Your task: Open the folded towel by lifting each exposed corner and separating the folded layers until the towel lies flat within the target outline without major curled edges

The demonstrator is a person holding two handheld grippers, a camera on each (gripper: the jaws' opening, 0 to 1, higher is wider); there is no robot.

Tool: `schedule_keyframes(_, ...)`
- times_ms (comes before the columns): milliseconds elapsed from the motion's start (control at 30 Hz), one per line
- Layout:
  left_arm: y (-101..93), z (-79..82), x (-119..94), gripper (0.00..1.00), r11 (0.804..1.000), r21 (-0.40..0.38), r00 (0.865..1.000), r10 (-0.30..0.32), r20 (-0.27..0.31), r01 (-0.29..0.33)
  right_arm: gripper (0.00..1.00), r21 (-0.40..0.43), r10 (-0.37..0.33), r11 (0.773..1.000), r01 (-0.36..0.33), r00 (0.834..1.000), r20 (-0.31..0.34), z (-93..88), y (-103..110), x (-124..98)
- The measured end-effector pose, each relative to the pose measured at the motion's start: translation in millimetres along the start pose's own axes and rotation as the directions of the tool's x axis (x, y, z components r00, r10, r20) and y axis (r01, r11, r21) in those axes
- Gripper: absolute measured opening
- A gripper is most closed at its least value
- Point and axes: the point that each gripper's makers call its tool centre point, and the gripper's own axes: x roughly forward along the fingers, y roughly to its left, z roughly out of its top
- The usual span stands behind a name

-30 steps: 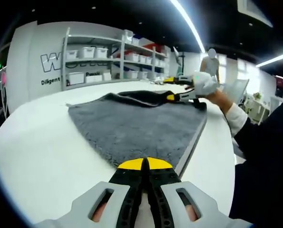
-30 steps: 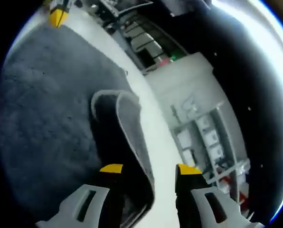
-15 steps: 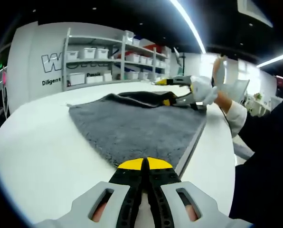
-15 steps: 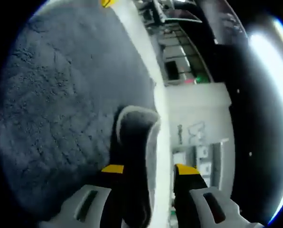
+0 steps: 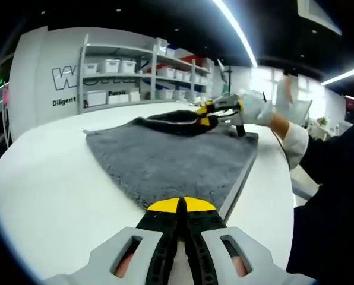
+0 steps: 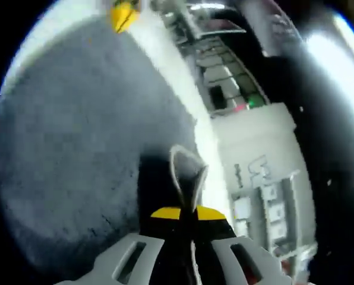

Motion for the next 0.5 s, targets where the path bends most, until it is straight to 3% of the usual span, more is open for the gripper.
schedule_keyframes(100, -0.1, 0.0, 0.3, 0.01, 1.000, -0.003, 1.000, -0.001, -0.002, 0.001, 0.00, 0.119, -0.013, 0.993, 0.010, 1.000, 0.026, -1.9, -11.2, 0.5)
schedule_keyframes(167, 0.7, 0.3, 0.7, 0.01, 1.000, -0.003, 1.000, -0.001, -0.002, 0.001, 0.00, 0.246, -0.020, 0.969, 0.015, 1.000, 0.017, -8.8, -18.3, 0.9)
schedule_keyframes(267, 1.7, 0.6, 1.1, 0.01, 1.000, -0.003, 1.000, 0.002, -0.004, -0.002, 0.00, 0.378, -0.037, 0.925, 0.030, 0.999, 0.013, -17.4, -28.2, 0.8)
schedule_keyframes(333, 1.6, 0.6, 1.2, 0.01, 1.000, -0.005, 1.000, 0.004, -0.004, -0.004, 0.00, 0.476, -0.049, 0.878, 0.038, 0.999, 0.011, -23.0, -34.1, 0.0)
schedule_keyframes(433, 1.3, 0.7, 1.4, 0.01, 1.000, -0.001, 1.000, 0.006, -0.003, -0.006, 0.00, 0.558, -0.078, 0.828, 0.055, 0.997, 0.018, -29.6, -42.6, -0.2)
schedule_keyframes(500, 1.2, 0.7, 1.4, 0.01, 1.000, -0.002, 1.000, 0.005, -0.003, -0.005, 0.00, 0.569, -0.090, 0.820, 0.063, 0.996, 0.019, -33.0, -45.7, 0.2)
